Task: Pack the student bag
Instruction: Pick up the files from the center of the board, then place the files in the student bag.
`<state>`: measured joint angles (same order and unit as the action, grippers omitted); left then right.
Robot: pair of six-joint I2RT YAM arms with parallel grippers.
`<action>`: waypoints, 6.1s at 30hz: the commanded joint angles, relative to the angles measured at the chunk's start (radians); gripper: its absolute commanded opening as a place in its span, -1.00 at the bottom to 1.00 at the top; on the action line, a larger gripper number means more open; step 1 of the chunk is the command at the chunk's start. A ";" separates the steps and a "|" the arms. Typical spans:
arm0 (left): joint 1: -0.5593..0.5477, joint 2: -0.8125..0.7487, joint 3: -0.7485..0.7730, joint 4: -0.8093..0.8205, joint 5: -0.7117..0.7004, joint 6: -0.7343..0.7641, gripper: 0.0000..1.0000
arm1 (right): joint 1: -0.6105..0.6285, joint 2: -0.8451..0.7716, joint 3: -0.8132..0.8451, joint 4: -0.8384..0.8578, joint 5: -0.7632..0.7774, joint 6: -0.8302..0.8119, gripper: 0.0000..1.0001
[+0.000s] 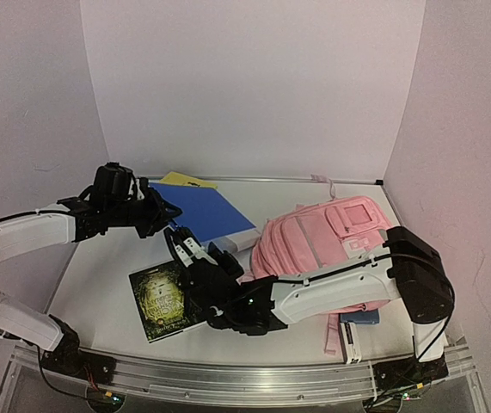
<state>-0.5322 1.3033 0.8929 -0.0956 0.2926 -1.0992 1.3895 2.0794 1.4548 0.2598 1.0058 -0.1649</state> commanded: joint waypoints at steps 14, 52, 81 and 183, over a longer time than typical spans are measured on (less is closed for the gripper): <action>0.254 -0.177 -0.104 -0.075 0.101 0.168 -1.00 | -0.283 -0.297 -0.106 -0.608 -0.377 0.548 0.96; 0.288 -0.341 -0.203 -0.099 0.288 0.278 -1.00 | -0.597 -0.239 -0.071 -0.755 -0.595 0.552 -0.06; 0.288 -0.319 -0.192 -0.087 0.399 0.296 -1.00 | -0.610 -0.098 -0.060 -0.796 -0.422 0.564 -0.78; 0.047 0.086 -0.077 0.514 0.572 -0.096 -1.00 | -0.724 -0.496 0.097 -0.590 -1.079 0.679 -1.00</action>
<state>-0.4540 1.3293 0.7841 0.2336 0.8992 -1.1654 0.6613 1.6642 1.5426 -0.5189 -0.0424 0.4949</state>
